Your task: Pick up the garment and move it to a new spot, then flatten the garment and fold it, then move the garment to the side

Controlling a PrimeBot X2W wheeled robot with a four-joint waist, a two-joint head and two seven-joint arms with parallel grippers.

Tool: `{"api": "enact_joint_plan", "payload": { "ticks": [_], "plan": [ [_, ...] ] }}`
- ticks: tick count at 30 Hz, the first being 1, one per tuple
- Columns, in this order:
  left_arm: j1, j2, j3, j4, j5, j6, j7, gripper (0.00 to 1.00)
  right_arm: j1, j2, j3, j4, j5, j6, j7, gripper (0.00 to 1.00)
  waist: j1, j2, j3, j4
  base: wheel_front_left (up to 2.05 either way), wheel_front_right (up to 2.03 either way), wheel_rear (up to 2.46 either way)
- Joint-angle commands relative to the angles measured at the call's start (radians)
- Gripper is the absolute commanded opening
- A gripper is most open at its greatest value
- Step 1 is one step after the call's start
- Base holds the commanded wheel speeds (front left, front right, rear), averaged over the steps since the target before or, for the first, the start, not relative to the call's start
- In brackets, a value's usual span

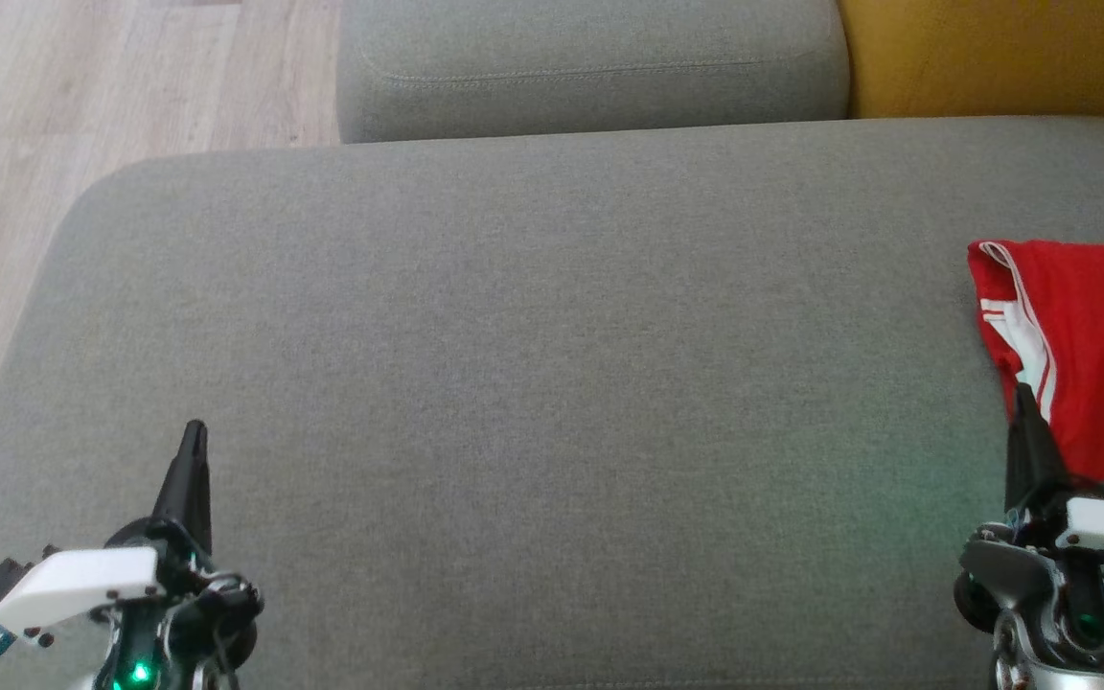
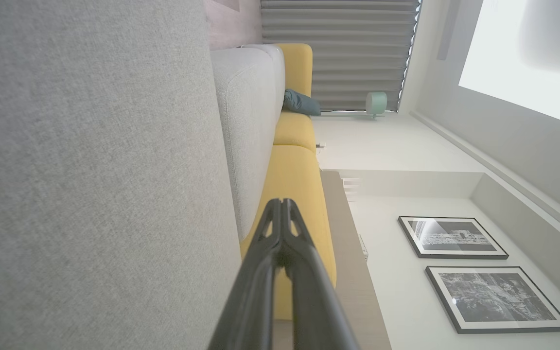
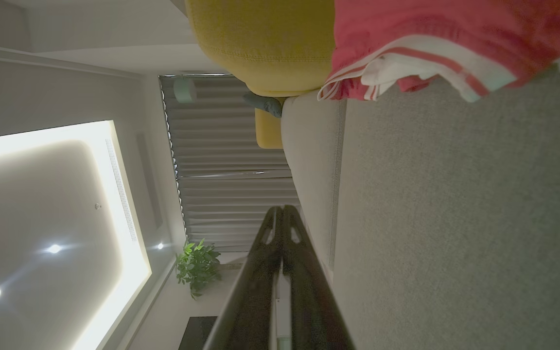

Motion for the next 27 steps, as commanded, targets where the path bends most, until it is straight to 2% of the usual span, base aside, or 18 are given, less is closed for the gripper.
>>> {"api": "enact_joint_plan", "payload": {
  "ticks": [1,27],
  "plan": [
    [-0.055,0.012,0.035,-0.038,-0.007,-0.007,0.008,0.0,-0.019,-0.004,0.02,-0.039,0.007,0.007,0.007,0.0,0.0,0.0,0.0,0.0,0.0,0.0,0.0],
    [-0.055,0.012,0.035,-0.038,-0.007,-0.007,0.008,0.0,-0.019,-0.004,0.02,-0.039,0.007,0.007,0.007,0.0,0.0,0.0,0.0,0.0,0.0,0.0,0.0]
  ]
}}
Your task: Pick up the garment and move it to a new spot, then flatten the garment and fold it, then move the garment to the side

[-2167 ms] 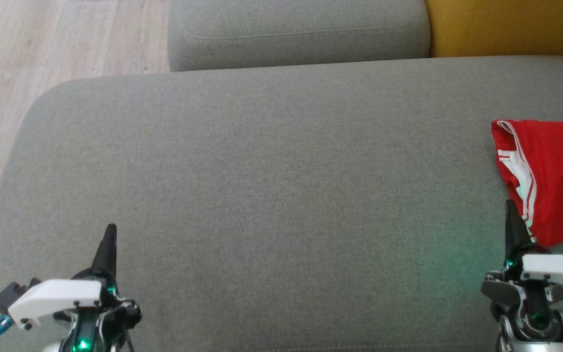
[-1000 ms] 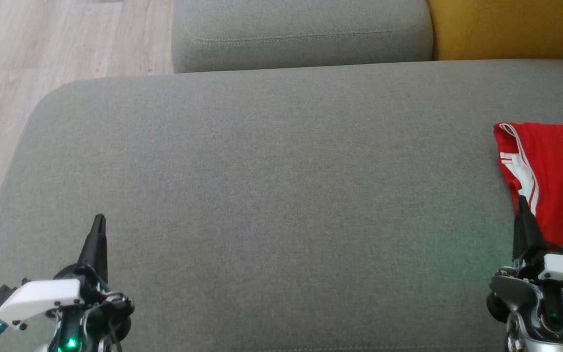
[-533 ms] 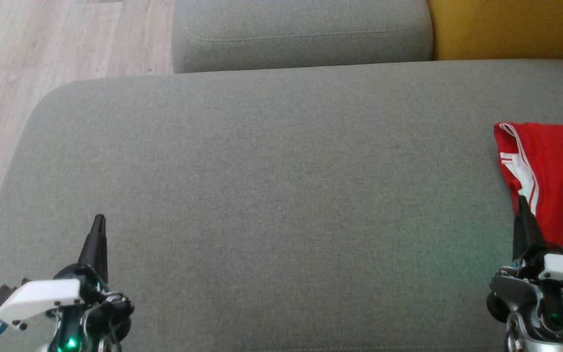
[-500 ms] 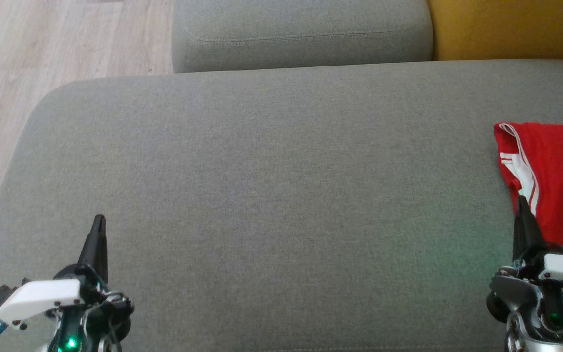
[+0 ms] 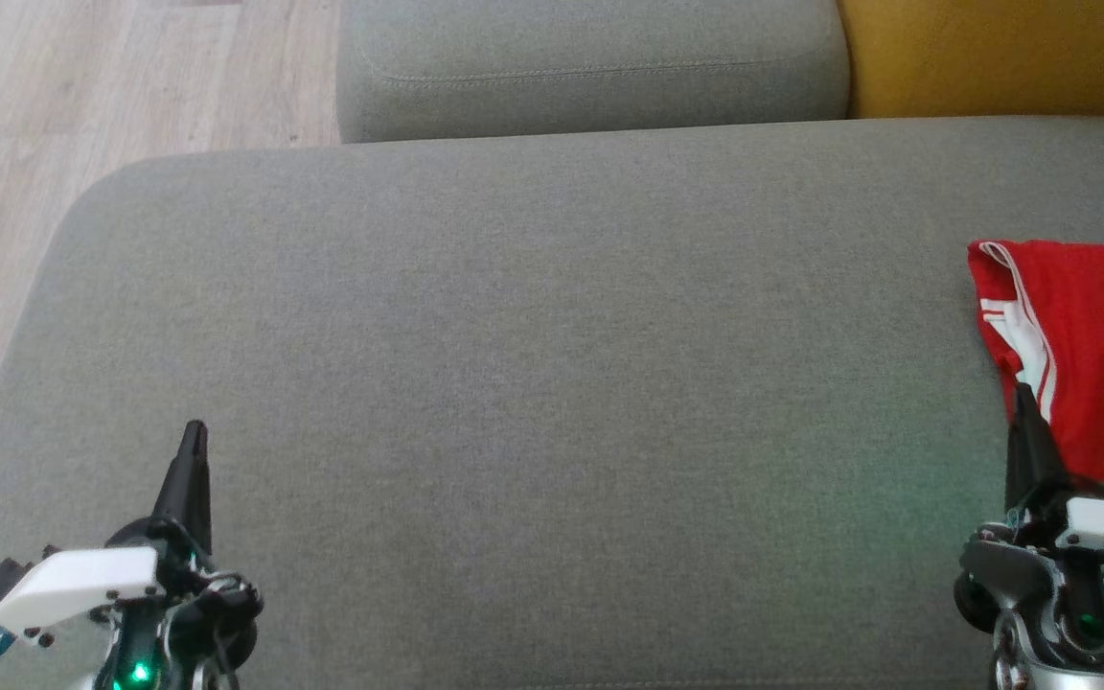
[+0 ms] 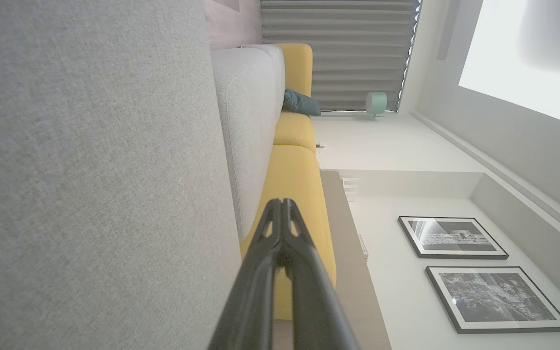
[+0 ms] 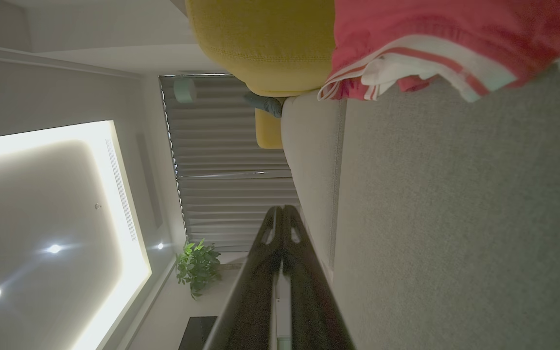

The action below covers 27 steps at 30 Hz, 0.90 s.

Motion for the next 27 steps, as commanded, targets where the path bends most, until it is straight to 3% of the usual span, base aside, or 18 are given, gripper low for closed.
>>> {"api": "enact_joint_plan", "payload": {
  "ticks": [1,27],
  "plan": [
    [-0.055,0.012,0.035,-0.038,-0.007,-0.007,0.008,0.0,-0.019,-0.005,0.02,-0.039,0.007,0.007,0.007,0.0,0.0,0.0,0.0,0.0,0.0,0.0,0.0],
    [-0.055,0.012,0.035,-0.038,-0.007,-0.007,0.008,0.0,-0.019,-0.005,0.02,-0.039,0.007,0.007,0.007,0.0,0.0,0.0,0.0,0.0,0.0,0.0,0.0]
  ]
}}
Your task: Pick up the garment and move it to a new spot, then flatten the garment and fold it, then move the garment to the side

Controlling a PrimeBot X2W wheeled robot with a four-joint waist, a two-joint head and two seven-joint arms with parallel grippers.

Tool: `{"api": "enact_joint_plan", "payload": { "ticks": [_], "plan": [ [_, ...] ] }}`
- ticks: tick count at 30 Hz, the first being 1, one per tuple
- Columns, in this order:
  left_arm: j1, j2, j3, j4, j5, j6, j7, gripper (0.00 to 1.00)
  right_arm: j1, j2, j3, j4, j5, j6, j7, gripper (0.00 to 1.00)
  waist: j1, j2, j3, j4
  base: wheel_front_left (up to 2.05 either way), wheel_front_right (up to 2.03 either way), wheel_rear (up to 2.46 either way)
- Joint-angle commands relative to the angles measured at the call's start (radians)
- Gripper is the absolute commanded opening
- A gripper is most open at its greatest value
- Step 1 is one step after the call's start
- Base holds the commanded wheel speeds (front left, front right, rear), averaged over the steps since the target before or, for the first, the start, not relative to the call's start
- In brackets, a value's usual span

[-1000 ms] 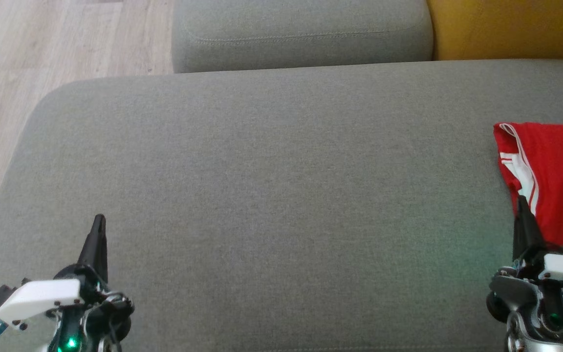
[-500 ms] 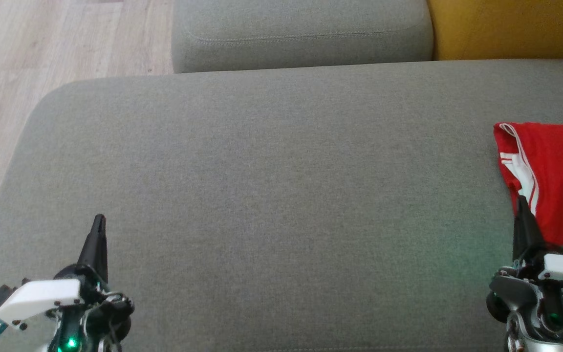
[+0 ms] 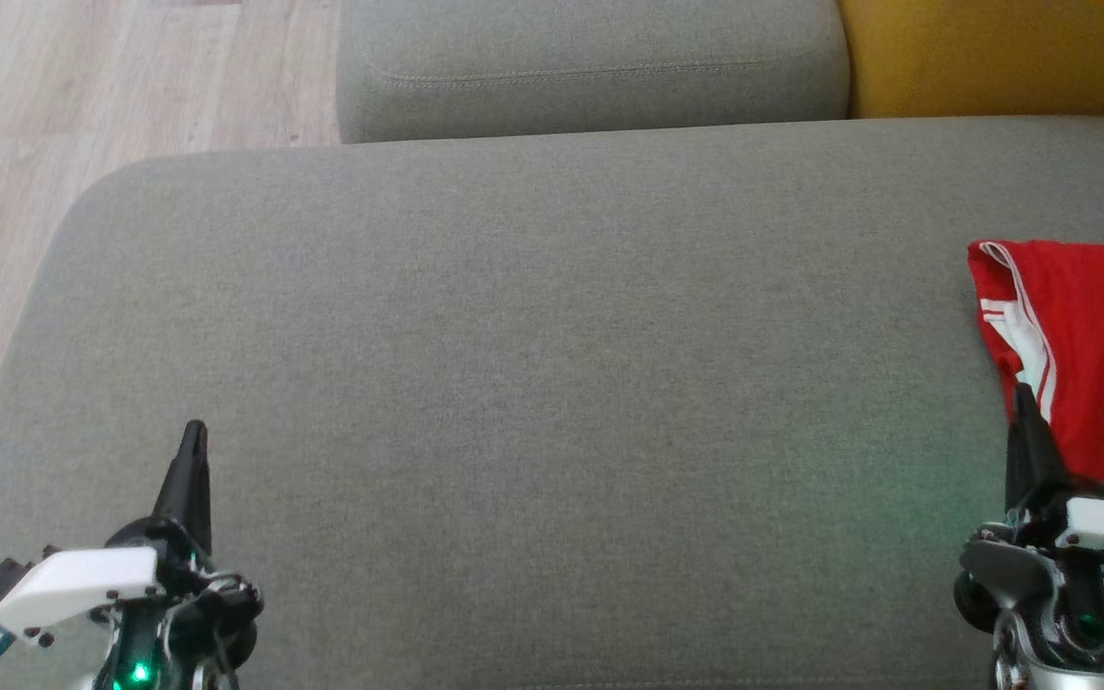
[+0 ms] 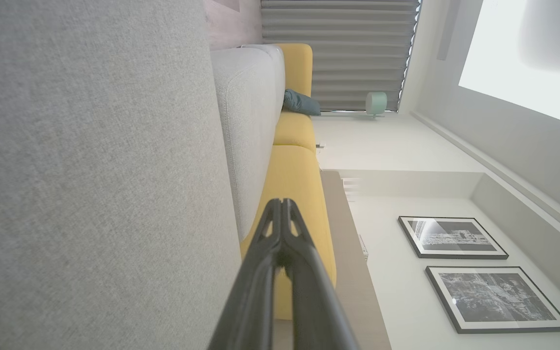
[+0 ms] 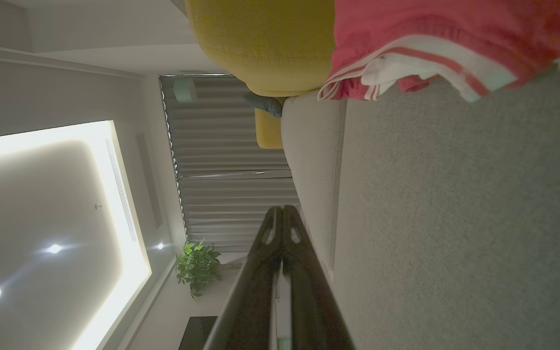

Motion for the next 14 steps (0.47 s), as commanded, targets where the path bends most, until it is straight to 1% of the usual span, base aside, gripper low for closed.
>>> {"api": "enact_joint_plan", "payload": {
  "ticks": [1,14],
  "plan": [
    [-0.055,0.012,0.035,-0.038,-0.007,-0.007,0.008,0.0,-0.019,-0.005,0.02,-0.039,0.007,0.007,0.007,0.0,0.0,0.0,0.0,0.0,0.0,0.0,0.0],
    [-0.055,0.012,0.035,-0.038,-0.007,-0.007,0.008,0.0,-0.019,-0.005,0.02,-0.039,0.007,0.007,0.007,0.0,0.0,0.0,0.0,0.0,0.0,0.0,0.0]
  ]
}}
